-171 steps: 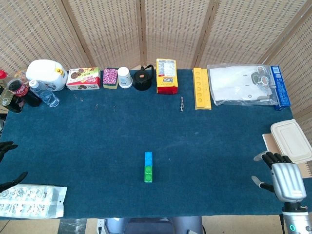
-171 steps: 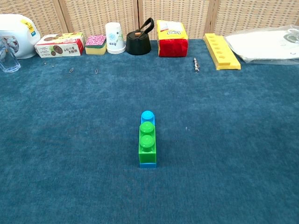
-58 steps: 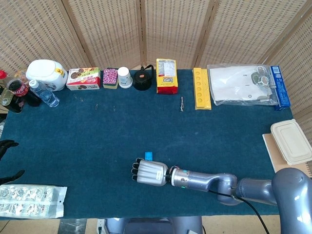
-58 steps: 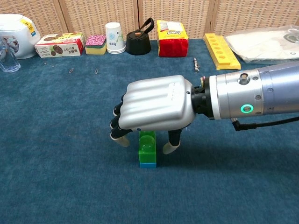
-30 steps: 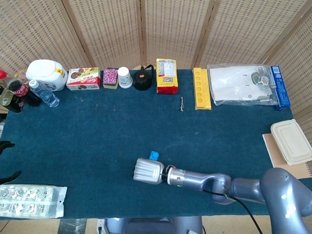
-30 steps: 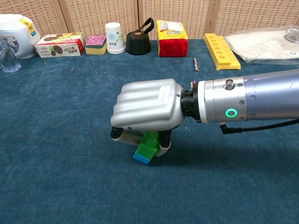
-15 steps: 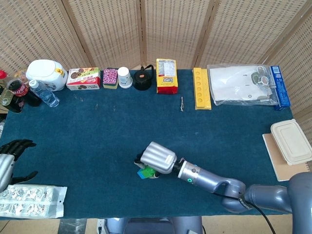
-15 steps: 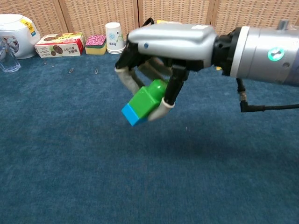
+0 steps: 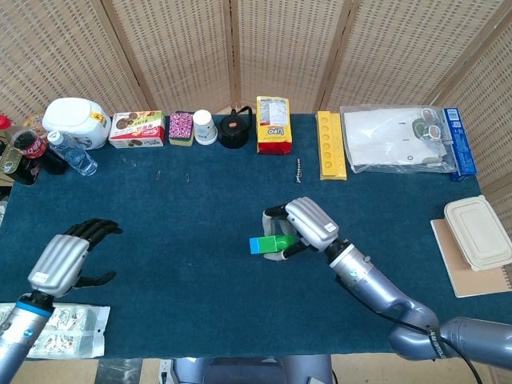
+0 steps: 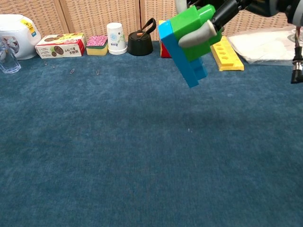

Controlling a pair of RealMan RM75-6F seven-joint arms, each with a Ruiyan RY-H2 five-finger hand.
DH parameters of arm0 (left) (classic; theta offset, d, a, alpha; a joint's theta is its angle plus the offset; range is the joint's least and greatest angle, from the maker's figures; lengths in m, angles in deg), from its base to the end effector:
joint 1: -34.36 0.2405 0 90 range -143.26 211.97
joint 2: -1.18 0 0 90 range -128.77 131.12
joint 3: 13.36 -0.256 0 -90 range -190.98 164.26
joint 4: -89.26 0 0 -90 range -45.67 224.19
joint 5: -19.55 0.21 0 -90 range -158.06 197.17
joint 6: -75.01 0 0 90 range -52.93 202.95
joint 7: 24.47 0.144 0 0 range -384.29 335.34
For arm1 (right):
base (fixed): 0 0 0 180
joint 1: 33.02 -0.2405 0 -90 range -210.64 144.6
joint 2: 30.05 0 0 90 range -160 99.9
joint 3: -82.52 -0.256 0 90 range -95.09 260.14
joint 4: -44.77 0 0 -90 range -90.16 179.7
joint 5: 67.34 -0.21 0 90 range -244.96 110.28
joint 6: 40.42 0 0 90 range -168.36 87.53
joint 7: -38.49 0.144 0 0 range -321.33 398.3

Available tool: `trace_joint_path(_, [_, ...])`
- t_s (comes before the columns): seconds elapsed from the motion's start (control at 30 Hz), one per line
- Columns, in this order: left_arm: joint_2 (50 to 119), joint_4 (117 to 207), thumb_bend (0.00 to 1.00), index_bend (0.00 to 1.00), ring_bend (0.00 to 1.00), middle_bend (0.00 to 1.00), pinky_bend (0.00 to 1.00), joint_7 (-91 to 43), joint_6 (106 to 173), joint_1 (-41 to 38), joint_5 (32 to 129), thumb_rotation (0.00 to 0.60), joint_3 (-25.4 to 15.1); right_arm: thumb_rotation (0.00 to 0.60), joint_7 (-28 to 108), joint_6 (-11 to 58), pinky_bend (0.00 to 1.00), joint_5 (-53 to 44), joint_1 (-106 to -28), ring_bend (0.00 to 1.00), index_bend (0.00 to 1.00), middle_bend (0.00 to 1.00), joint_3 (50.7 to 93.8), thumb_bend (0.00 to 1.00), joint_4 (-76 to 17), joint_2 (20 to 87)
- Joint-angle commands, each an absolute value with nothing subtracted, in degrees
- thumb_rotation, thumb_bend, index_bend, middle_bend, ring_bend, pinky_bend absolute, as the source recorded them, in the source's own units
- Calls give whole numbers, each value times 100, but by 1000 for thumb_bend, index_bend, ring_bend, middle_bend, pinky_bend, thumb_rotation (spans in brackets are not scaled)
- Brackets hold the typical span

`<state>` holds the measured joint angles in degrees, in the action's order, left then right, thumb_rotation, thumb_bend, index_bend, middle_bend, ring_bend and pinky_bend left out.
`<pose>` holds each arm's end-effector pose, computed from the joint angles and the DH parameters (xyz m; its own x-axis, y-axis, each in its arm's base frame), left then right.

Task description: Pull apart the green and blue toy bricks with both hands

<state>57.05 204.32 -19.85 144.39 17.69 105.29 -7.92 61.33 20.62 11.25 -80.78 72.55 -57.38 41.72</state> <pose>-0.1995 0.2232 0.1397 0.2863 0.1983 0.9374 0.9358 -0.2677 -0.2292 -0.0689 -0.3286 0.0694 -0.0704 -0.4283 0.9009 -0.8163 -0.4944 -0.2989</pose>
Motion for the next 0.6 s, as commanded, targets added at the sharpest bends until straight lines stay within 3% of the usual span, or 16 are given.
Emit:
trace_joint_path(0.03, [6017,20584,201,286,220,281,304,-1917,14231,1479,10258,600,-545,600,6484,2069,766,867,-7903,749,721,680,7089,75,-5947,4011])
trace_joint_path(0.33, [6902,20609,188,286,220,281,304,-1950,13682,690,9461,600,-43,600,7280,2015,771,62,-7572,757,731,691,6654,76,-6320,3852])
trace_joint_path(0.6, [7773,20209,180,286,220,281,304,-3115,13222,83,8694,600,473,600,7709,1962,771,-100,-7413,757,733,692,6369,76,-6526,3877])
